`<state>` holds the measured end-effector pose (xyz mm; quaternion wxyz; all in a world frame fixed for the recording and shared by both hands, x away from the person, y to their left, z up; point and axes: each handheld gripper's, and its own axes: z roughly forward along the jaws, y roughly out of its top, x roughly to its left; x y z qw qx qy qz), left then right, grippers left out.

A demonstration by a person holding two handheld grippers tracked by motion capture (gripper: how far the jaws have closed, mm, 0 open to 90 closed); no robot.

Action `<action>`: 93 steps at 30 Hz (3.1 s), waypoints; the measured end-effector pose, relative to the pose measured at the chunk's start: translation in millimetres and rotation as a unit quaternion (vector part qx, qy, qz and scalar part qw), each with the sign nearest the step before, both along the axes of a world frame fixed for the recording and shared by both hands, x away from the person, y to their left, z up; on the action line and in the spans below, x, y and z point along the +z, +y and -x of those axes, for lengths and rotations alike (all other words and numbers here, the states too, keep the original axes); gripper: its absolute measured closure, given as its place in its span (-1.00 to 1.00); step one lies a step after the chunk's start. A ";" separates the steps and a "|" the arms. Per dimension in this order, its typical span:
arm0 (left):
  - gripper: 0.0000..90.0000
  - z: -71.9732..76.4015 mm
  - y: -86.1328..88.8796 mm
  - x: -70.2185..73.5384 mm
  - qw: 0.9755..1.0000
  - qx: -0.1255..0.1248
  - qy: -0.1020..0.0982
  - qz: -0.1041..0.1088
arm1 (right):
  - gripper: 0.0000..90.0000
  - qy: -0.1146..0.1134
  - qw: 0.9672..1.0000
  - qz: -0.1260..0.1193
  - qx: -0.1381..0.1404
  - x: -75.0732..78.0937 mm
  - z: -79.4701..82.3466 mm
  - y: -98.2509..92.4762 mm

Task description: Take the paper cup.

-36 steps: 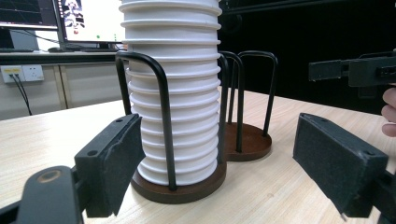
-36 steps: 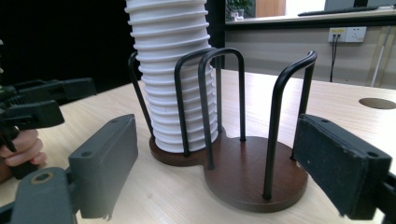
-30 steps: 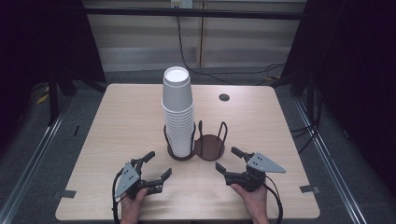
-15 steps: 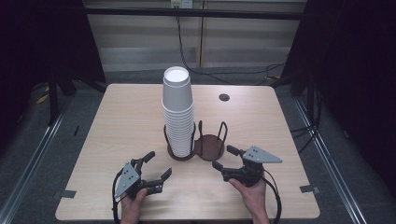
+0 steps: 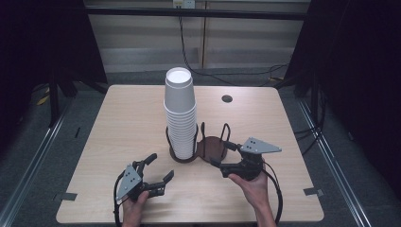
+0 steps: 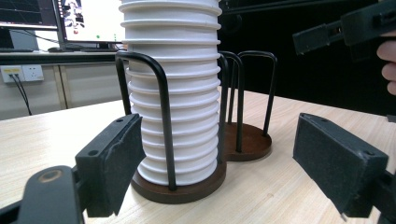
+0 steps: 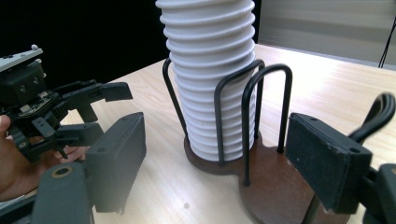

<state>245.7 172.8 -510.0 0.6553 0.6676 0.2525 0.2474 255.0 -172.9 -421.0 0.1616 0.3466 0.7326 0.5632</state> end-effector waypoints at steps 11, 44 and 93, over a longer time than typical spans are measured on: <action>-0.65 -0.1 0.1 0.1 1.000 -0.001 -0.001 -0.001 | -0.53 -0.006 1.000 0.029 0.011 21.7 -8.5 6.4; -0.64 -0.4 0.2 0.1 1.000 -0.003 -0.002 -0.002 | -0.56 -0.001 0.994 0.071 0.086 91.9 -45.2 40.7; -0.64 0.0 0.1 0.0 1.000 -0.001 0.000 0.000 | -0.58 0.002 0.985 0.124 0.119 190.2 -107.7 78.5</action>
